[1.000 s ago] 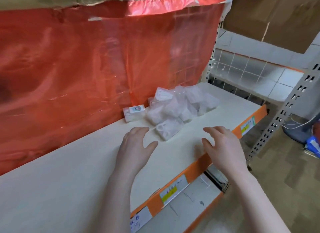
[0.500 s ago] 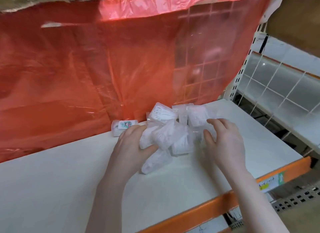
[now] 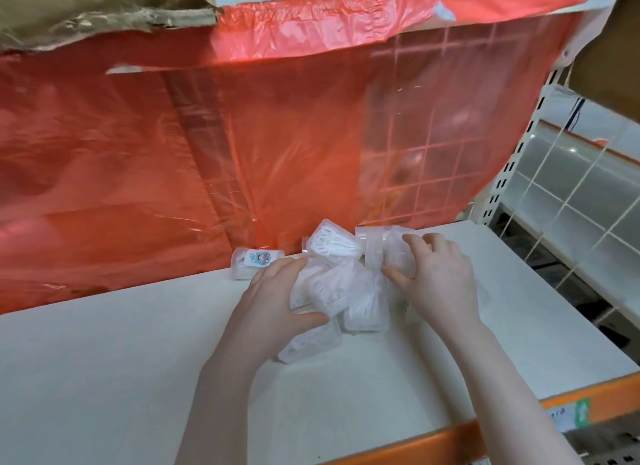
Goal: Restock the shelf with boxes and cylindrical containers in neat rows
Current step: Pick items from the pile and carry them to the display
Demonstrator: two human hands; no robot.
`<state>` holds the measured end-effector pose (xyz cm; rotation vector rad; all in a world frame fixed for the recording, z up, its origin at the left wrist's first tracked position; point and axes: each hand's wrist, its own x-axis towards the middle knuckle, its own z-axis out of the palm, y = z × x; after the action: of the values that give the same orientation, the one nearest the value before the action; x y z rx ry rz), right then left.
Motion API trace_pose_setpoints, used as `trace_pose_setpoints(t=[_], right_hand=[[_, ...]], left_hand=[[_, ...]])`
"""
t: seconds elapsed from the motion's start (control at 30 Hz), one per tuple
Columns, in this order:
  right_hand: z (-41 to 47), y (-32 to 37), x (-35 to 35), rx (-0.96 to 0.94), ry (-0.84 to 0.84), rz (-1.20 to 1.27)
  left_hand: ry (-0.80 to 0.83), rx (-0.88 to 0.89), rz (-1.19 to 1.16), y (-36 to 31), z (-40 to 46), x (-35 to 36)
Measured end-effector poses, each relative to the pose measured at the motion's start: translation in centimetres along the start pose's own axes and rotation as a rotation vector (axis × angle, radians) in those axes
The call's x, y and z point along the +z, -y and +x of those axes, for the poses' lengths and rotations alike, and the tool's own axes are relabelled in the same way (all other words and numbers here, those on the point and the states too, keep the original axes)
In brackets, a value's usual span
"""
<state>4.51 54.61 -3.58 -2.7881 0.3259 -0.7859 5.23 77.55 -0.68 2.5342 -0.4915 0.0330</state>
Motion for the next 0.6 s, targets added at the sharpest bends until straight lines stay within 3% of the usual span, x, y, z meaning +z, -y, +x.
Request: trace_pose_setpoints(t=[0.37, 0.6], right_hand=[[-0.7, -1.1, -0.7, -0.053, -0.116, 0.157], [-2.2, -2.2, -2.6, 0.060, -0.056, 0.288]], left_hand=[[0.058, 0.066, 0.004, -0.6, 0.1, 0.8], [0.068, 0.113, 0.013, -1.6, 0.7, 1.7]])
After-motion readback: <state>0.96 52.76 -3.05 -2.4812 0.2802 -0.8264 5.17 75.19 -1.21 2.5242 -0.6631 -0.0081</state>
